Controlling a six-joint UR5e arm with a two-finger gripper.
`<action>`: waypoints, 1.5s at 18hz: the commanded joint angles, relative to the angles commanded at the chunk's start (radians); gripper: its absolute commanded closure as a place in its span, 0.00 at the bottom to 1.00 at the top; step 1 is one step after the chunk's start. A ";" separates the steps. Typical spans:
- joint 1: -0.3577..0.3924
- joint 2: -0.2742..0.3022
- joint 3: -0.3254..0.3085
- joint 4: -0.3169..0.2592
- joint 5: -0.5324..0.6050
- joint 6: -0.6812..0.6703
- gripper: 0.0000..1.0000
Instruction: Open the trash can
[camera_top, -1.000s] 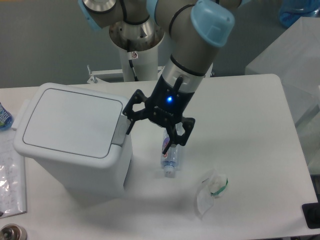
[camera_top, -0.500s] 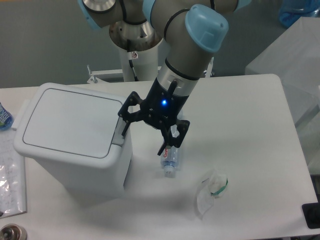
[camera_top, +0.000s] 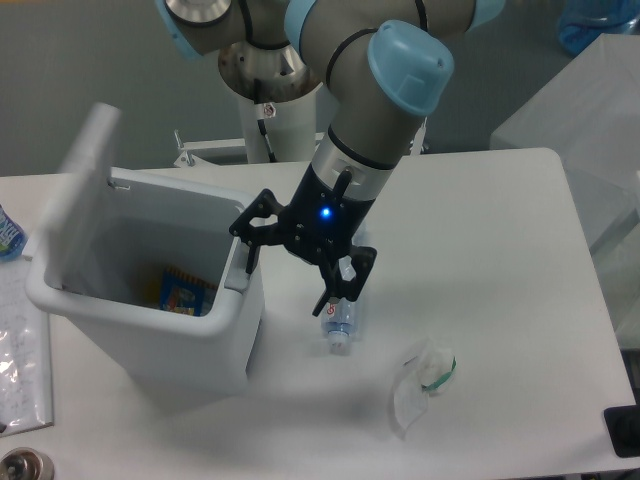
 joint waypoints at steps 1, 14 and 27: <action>0.011 -0.002 0.011 0.011 0.000 0.000 0.00; 0.253 -0.201 0.005 0.203 0.110 0.394 0.00; 0.262 -0.262 0.020 0.155 0.538 0.710 0.00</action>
